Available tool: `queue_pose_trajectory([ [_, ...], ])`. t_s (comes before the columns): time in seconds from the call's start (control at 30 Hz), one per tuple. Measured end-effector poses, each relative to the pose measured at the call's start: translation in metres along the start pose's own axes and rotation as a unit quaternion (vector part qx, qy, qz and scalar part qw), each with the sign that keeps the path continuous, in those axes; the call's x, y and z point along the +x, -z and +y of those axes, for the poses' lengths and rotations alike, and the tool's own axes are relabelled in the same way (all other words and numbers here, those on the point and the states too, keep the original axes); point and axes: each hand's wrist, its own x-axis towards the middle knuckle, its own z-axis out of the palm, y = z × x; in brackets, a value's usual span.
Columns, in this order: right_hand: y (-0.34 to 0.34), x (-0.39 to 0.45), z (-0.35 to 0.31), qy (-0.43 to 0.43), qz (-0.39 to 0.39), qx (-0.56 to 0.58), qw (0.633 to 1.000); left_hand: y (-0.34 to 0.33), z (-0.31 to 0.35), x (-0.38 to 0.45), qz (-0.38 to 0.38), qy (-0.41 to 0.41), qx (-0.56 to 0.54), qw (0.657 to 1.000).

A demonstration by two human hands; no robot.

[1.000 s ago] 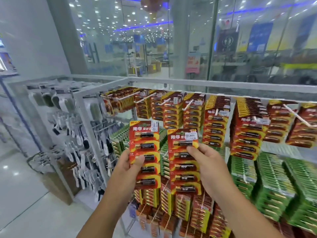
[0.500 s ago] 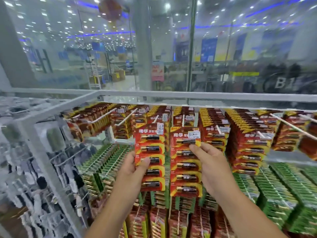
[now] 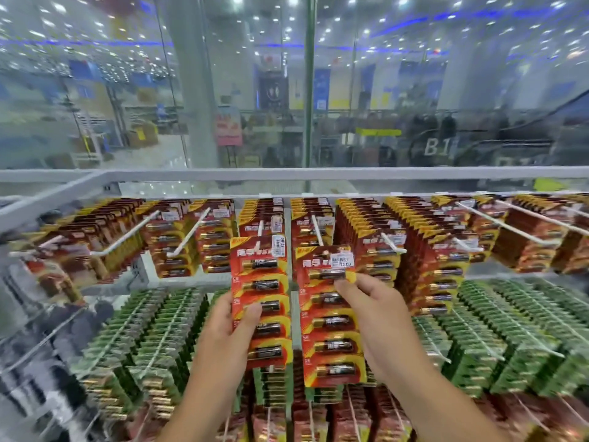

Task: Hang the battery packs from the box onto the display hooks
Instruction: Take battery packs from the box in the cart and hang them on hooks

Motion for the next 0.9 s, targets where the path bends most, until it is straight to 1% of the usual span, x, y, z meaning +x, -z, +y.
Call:
queue_pose_trajectory([
  [0.1,-0.009,0.020,0.007,-0.007,0.027,-0.010,1.000,0.002,-0.001,0.012,-0.013,-0.001,0.020,1.000],
  [0.2,-0.023,0.045,0.013,0.012,0.053,-0.011,0.998,0.001,-0.004,0.035,0.001,0.002,0.048,0.999],
  [0.3,-0.032,0.071,0.018,0.010,0.100,0.007,0.995,-0.002,-0.008,0.063,0.015,0.008,0.059,0.998],
  [0.43,-0.047,0.098,0.021,-0.003,0.166,0.007,0.986,-0.006,-0.005,0.085,0.035,-0.015,0.104,0.994],
  [0.57,-0.063,0.114,0.023,0.023,0.206,-0.010,0.978,-0.004,-0.009,0.096,0.042,-0.031,0.182,0.982],
  [0.7,-0.069,0.113,0.027,0.029,0.250,-0.038,0.967,0.005,-0.015,0.096,0.040,-0.064,0.181,0.981],
  [0.77,-0.069,0.109,0.032,0.028,0.255,-0.071,0.964,0.012,-0.023,0.092,0.019,-0.054,0.173,0.983],
  [0.87,-0.066,0.098,0.048,0.041,0.223,-0.162,0.960,0.029,-0.041,0.083,0.000,-0.022,0.171,0.985],
  [0.9,-0.065,0.093,0.056,0.042,0.212,-0.175,0.961,0.035,-0.045,0.078,-0.005,-0.008,0.167,0.986],
])
